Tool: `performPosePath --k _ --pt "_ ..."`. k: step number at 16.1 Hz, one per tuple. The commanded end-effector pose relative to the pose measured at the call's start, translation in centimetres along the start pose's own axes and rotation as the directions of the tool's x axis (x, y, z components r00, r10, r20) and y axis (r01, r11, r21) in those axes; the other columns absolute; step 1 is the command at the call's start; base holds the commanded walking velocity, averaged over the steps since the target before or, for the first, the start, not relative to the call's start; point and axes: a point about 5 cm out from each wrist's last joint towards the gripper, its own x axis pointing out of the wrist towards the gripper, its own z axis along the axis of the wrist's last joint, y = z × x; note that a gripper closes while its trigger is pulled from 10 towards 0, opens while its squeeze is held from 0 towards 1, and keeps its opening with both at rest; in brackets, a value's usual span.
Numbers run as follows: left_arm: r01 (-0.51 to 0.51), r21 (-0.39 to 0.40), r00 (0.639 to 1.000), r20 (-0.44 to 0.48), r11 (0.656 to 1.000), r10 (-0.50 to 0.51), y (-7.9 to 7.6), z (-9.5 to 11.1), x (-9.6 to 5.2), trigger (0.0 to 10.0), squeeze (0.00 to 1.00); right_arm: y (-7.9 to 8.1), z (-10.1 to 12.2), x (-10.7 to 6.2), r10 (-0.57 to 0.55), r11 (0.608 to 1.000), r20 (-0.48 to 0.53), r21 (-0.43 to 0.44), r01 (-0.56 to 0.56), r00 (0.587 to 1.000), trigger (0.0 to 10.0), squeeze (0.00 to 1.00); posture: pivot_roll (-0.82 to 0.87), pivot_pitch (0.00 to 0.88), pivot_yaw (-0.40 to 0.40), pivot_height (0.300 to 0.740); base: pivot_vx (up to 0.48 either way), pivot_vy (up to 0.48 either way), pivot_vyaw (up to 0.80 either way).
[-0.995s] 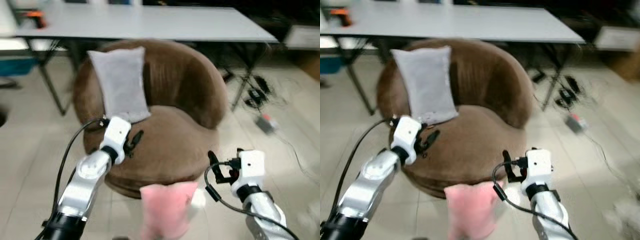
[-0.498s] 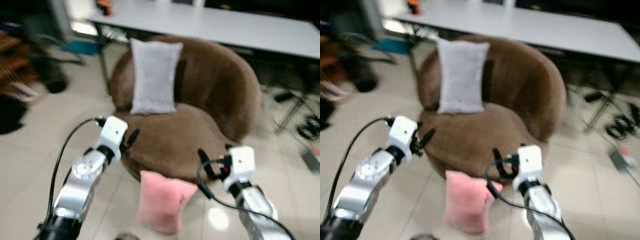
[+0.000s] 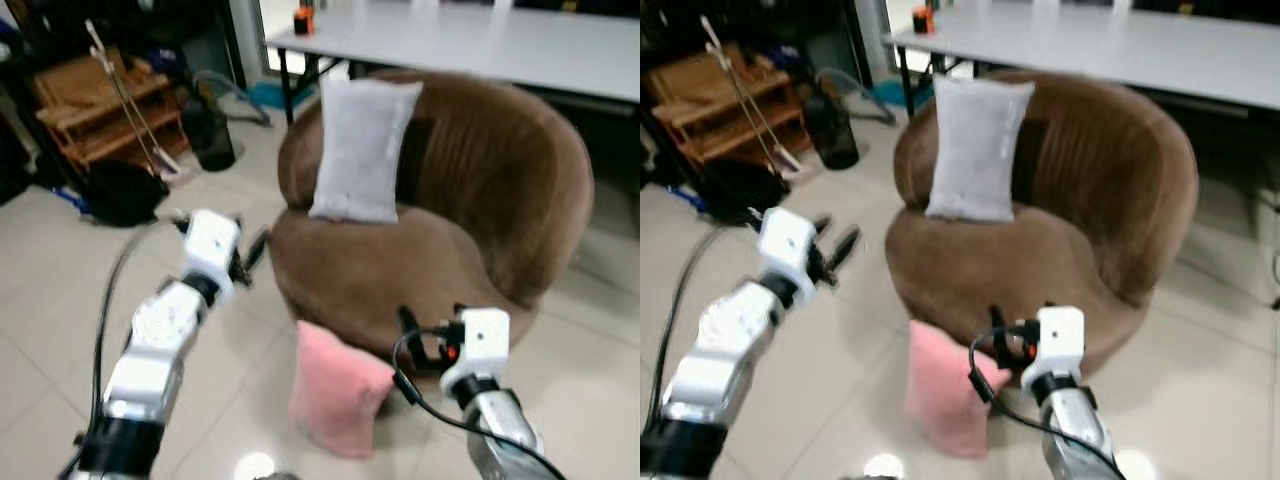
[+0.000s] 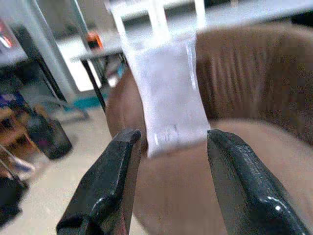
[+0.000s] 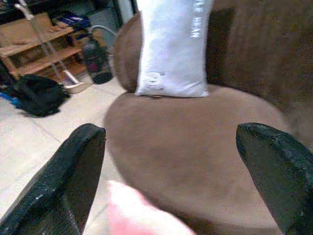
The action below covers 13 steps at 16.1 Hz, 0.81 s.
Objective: Move the pillow to the sofa from floor
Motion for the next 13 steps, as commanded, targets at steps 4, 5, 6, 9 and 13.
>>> performPosePath --k 4,5,6,9,13 --pt "0.007 -0.015 0.998 -0.06 1.0 -0.008 -0.8 -2.0 -0.3 10.0 0.0 -0.8 1.5 0.8 -0.073 0.995 0.065 -0.058 0.077 0.995 10.0 0.0 0.05 0.011 0.054 0.74 0.277 0.0 0.0" --pt "0.022 -0.009 0.998 -0.055 1.0 -0.022 -1.1 -2.0 0.0 10.0 0.0 -1.2 1.8 1.2 -0.097 0.993 0.078 -0.066 0.102 0.992 10.0 0.0 0.05 0.01 0.04 0.74 0.442 0.0 0.43" --pt "0.027 0.007 0.998 -0.061 1.0 -0.027 -1.2 -2.1 0.2 10.0 0.0 -1.3 2.0 1.5 -0.105 0.993 0.085 -0.049 0.11 0.991 10.0 0.0 0.06 0.009 0.035 0.74 0.442 0.0 0.61" --pt "0.034 0.017 0.998 -0.048 0.999 -0.034 -1.1 -2.0 0.3 10.0 0.0 -0.6 2.2 1.9 -0.048 0.997 0.082 -0.059 0.053 0.995 10.0 0.0 0.06 0.009 0.031 0.74 0.445 0.0 0.68" --pt "0.054 0.035 0.997 -0.054 0.998 -0.052 -1.1 -2.1 0.1 10.0 0.0 -0.5 1.7 1.6 -0.054 0.997 0.069 -0.05 0.057 0.996 10.0 0.0 0.06 0.017 0.037 0.74 0.442 0.0 0.8"
